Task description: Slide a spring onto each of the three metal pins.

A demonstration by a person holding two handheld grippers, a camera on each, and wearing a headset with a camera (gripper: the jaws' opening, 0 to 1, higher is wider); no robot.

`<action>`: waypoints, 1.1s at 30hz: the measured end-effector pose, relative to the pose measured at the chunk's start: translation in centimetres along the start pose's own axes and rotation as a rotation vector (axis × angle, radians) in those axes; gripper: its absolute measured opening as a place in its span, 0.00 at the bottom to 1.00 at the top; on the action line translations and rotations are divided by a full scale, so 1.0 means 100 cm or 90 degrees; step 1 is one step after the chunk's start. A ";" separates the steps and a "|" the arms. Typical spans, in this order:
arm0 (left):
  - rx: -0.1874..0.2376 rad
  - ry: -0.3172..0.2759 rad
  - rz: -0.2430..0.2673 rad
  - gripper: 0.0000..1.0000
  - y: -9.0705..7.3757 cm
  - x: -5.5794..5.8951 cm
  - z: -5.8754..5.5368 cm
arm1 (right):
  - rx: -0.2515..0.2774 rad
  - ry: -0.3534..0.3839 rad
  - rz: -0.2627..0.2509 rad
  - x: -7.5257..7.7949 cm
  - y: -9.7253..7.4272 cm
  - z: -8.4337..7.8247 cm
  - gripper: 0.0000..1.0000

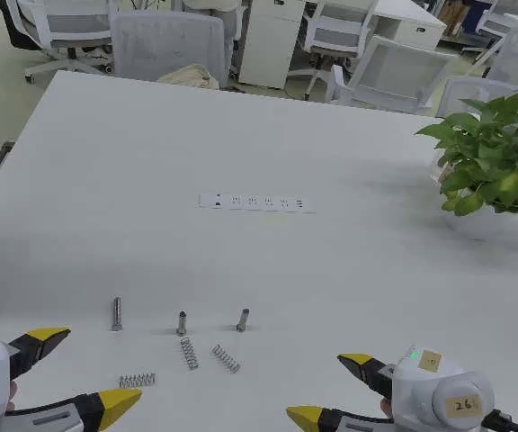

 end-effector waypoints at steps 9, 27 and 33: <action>0.007 0.002 0.009 0.69 0.001 -0.001 0.004 | 0.004 0.000 0.001 0.004 -0.003 0.000 0.62; 0.016 -0.006 0.044 0.69 -0.005 -0.003 0.005 | 0.010 -0.001 0.019 0.008 0.001 -0.003 0.62; 0.014 -0.005 0.055 0.69 -0.007 -0.004 0.006 | 0.012 -0.001 0.031 0.007 0.004 -0.003 0.62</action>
Point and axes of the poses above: the centre of the closed fingertips' face, and the gripper's own axes: y roughly forward along the fingers, x roughly to its right, z roughly out of its top, the point moved 6 cm from there along -y, roughly backward along the fingers, and after that the axes turned 8 degrees about y, right-handed, at the moved point
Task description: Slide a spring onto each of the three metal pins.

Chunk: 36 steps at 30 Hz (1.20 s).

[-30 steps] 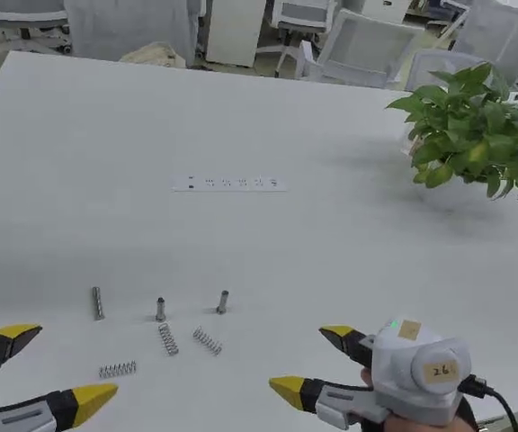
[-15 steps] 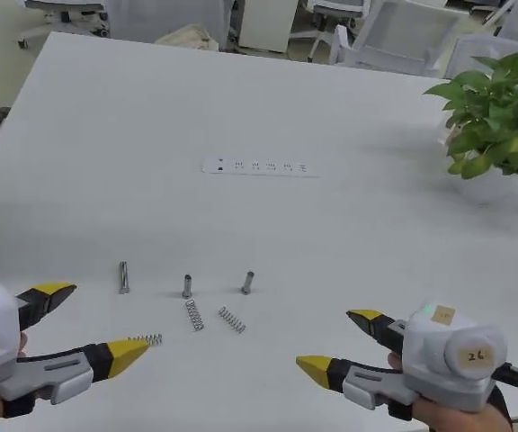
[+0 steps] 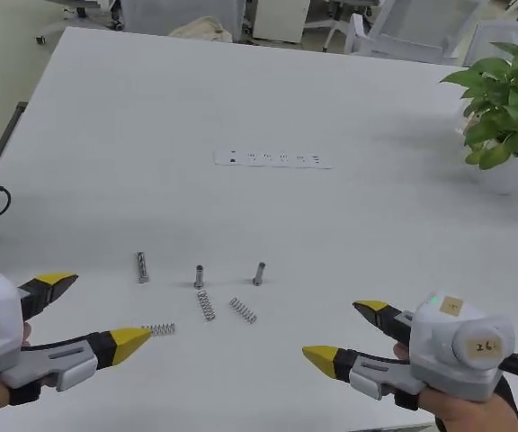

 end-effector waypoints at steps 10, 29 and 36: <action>-0.007 -0.007 0.011 0.69 -0.002 0.002 -0.002 | -0.004 -0.007 0.018 0.001 0.007 0.004 0.62; -0.004 -0.026 0.046 0.69 -0.010 -0.009 -0.006 | -0.014 -0.013 0.040 0.002 0.017 0.004 0.63; -0.005 -0.034 0.051 0.68 -0.007 -0.016 -0.009 | -0.014 -0.016 0.043 0.000 0.020 0.005 0.63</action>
Point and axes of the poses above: the centre of the closed fingertips' face, and the gripper's own axes: y roughly forward along the fingers, x roughly to its right, z roughly out of its top, the point moved 6 cm from there along -y, roughly backward along the fingers, and after that the axes turned 8 degrees about y, right-handed, at the moved point
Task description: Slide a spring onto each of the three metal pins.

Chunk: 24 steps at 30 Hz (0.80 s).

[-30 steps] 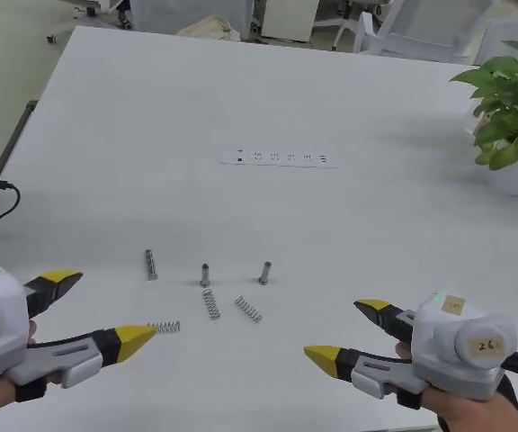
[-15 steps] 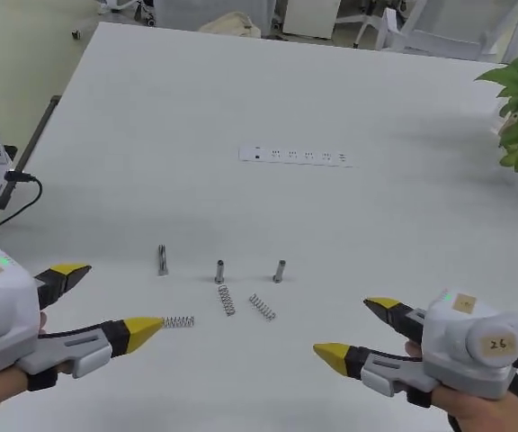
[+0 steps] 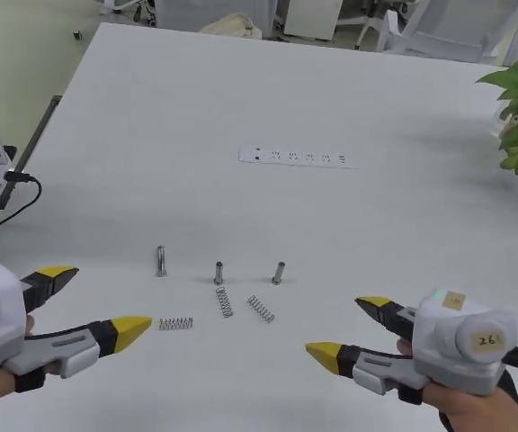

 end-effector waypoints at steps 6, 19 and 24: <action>-0.006 0.003 -0.002 0.68 0.005 -0.005 -0.001 | -0.003 0.006 0.000 0.001 0.001 -0.002 0.62; -0.010 0.002 -0.009 0.67 0.027 -0.020 -0.002 | -0.009 0.001 0.001 0.003 0.003 0.001 0.62; -0.011 -0.002 -0.017 0.67 0.037 -0.022 -0.003 | -0.012 0.000 -0.001 0.003 0.002 0.001 0.62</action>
Point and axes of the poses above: the centre of the closed fingertips' face, and the gripper's own axes: y roughly forward along the fingers, x roughly to its right, z roughly out of its top, the point moved 6 cm from there along -y, roughly backward along the fingers, and after that the axes turned 8 degrees about y, right-handed, at the moved point
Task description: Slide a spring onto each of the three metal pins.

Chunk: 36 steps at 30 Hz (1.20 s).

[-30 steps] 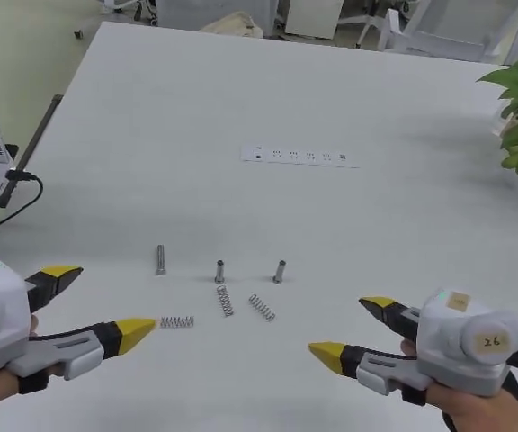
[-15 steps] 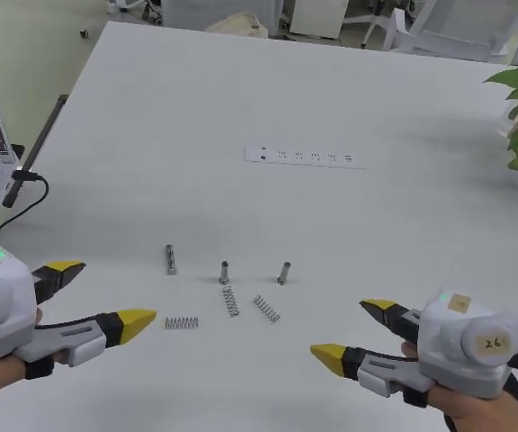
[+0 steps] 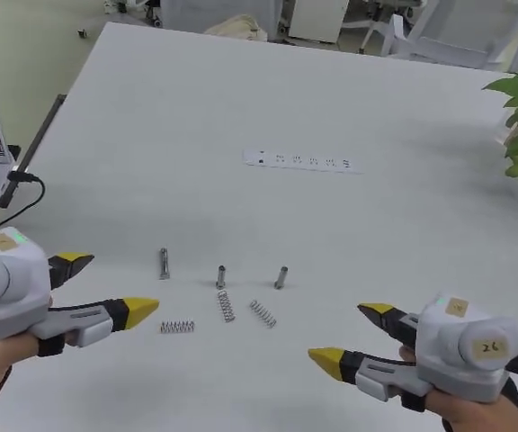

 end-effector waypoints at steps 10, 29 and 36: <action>-0.004 -0.008 -0.012 0.66 0.017 -0.006 -0.001 | 0.000 0.000 -0.006 0.001 -0.002 0.002 0.62; -0.025 -0.052 -0.018 0.64 0.051 -0.020 -0.023 | -0.004 0.008 -0.015 0.005 -0.004 -0.002 0.62; -0.039 -0.073 -0.016 0.63 0.064 -0.025 -0.034 | -0.005 0.011 -0.021 0.006 -0.005 -0.002 0.61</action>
Point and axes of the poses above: the centre of the closed fingertips' face, and the gripper's own axes: y roughly forward along the fingers, x roughly to its right, z roughly out of its top, the point moved 6 cm from there along -y, roughly backward along the fingers, and after that the axes turned 8 degrees about y, right-handed, at the moved point
